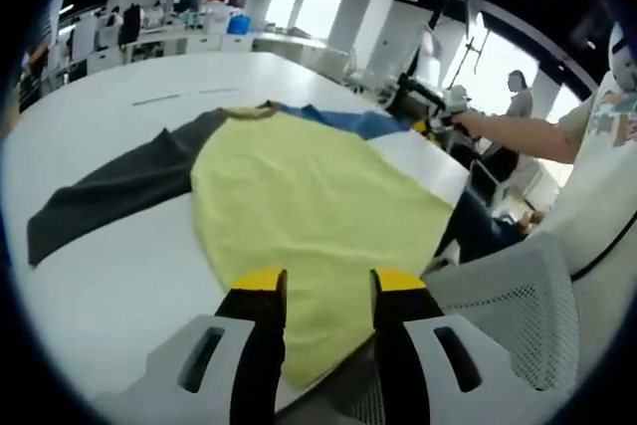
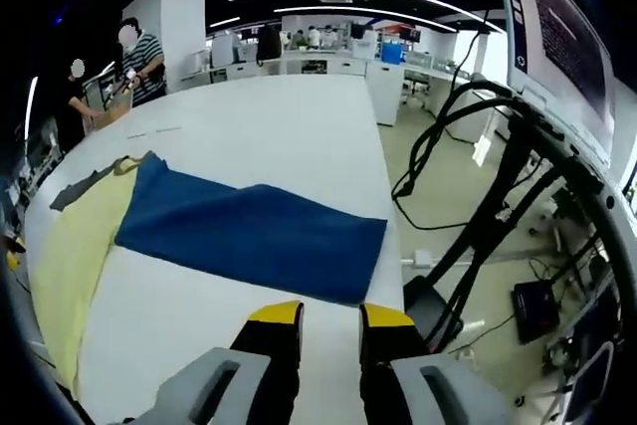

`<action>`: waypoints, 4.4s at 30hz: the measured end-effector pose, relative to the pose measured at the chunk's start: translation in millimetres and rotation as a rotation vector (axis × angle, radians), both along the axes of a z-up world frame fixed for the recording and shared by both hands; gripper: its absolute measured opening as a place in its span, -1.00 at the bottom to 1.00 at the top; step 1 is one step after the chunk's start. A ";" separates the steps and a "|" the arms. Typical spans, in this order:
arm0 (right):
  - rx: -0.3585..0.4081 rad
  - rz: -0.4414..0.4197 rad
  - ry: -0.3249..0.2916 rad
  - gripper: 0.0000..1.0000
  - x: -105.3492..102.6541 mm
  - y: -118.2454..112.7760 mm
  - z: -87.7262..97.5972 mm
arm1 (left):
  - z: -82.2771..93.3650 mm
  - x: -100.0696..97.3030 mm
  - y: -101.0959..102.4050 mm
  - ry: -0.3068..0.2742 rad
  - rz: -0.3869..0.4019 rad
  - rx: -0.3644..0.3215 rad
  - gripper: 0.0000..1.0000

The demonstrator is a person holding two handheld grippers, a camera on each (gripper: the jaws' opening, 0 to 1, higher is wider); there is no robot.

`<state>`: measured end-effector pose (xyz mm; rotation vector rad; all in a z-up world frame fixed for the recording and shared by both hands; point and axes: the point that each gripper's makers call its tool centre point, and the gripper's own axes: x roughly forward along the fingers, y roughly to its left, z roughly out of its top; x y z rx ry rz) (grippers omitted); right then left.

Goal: Fold the garment on the visible template until the final outline fits inside the template.

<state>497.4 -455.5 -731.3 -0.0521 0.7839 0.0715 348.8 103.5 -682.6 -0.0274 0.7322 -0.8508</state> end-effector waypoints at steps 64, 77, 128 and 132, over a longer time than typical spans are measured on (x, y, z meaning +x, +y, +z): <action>0.047 0.038 0.006 -1.00 31.8 5.8 12.9 | -1.3 1.0 1.1 0.008 0.006 0.012 -0.41; 0.022 0.180 0.007 -1.00 38.3 43.4 31.8 | -2.3 0.1 -1.6 0.007 -0.003 0.004 -0.42; 0.047 0.475 -0.011 -1.00 50.0 183.2 60.4 | -5.6 -10.6 14.3 0.005 0.027 -0.041 -0.40; 0.048 0.494 -0.011 -1.00 50.9 194.0 61.0 | -6.6 -12.4 15.9 0.008 0.025 -0.043 -0.40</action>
